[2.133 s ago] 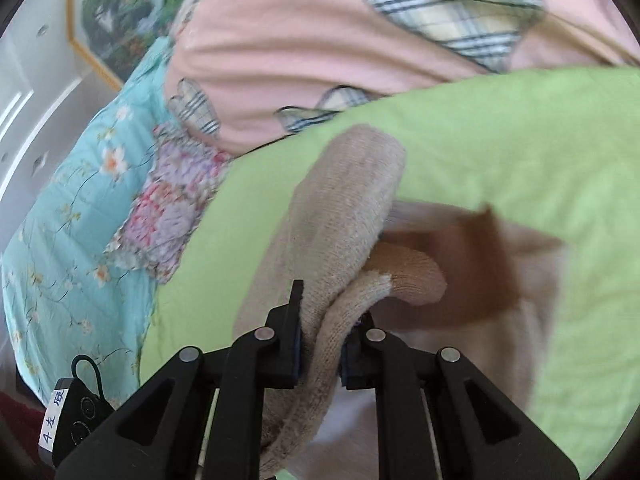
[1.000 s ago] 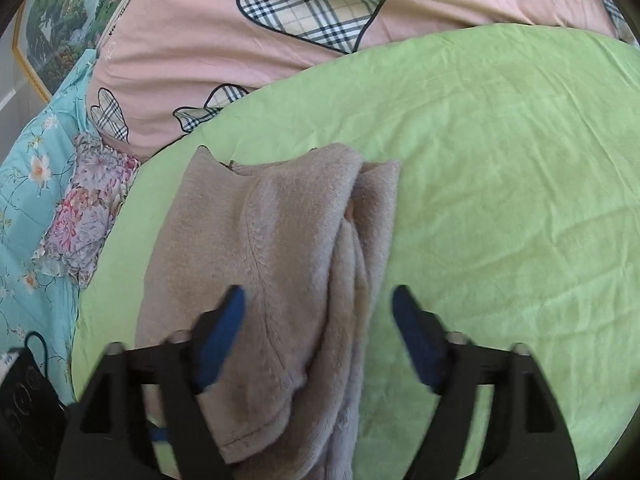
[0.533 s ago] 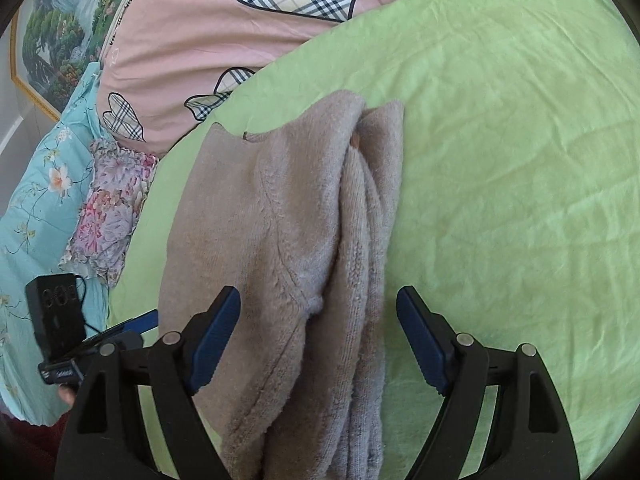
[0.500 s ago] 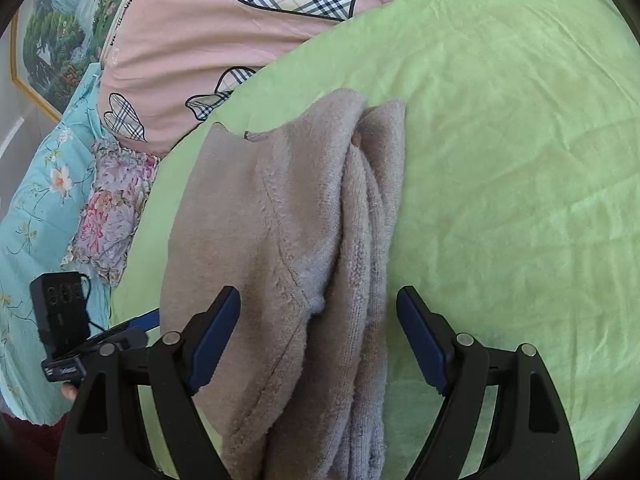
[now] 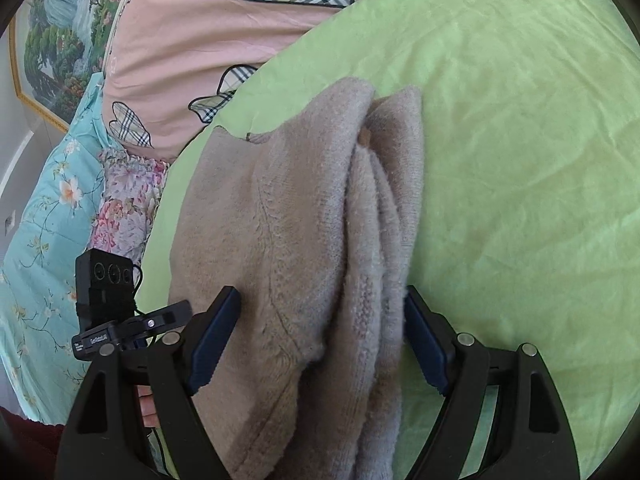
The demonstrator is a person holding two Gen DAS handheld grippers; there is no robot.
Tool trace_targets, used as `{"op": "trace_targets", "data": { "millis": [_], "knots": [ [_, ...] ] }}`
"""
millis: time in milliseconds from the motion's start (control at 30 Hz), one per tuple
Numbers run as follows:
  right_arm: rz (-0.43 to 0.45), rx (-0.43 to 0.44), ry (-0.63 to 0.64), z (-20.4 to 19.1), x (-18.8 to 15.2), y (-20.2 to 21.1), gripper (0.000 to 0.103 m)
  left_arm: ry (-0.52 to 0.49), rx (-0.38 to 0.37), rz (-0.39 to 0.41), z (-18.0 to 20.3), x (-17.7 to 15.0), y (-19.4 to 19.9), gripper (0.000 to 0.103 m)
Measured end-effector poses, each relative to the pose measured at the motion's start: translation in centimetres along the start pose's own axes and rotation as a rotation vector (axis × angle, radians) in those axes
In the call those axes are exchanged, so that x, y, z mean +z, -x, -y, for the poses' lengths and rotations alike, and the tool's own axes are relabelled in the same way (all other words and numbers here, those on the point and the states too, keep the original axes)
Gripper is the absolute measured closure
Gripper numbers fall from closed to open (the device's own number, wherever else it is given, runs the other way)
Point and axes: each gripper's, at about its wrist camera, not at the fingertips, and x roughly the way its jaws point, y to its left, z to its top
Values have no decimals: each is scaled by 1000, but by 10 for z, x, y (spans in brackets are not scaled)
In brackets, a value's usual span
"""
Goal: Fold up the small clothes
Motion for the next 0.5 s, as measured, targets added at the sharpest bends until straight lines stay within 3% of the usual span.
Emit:
{"op": "trace_targets", "data": {
  "millis": [33,100,200,500],
  "knots": [
    [-12,-7,1,-3,0,-3,46,-16,5,11,3,-1,2,55],
    [-6,-24,16,-12,-1,-3,55,-38,10,27,9,-2,11,64],
    [20,-25,45,-31,-4,3,64,-53,15,50,10,-8,39,65],
    [-10,148,174,-116,-42,-27,66,-118,102,147,-14,-57,170,65]
  ]
}}
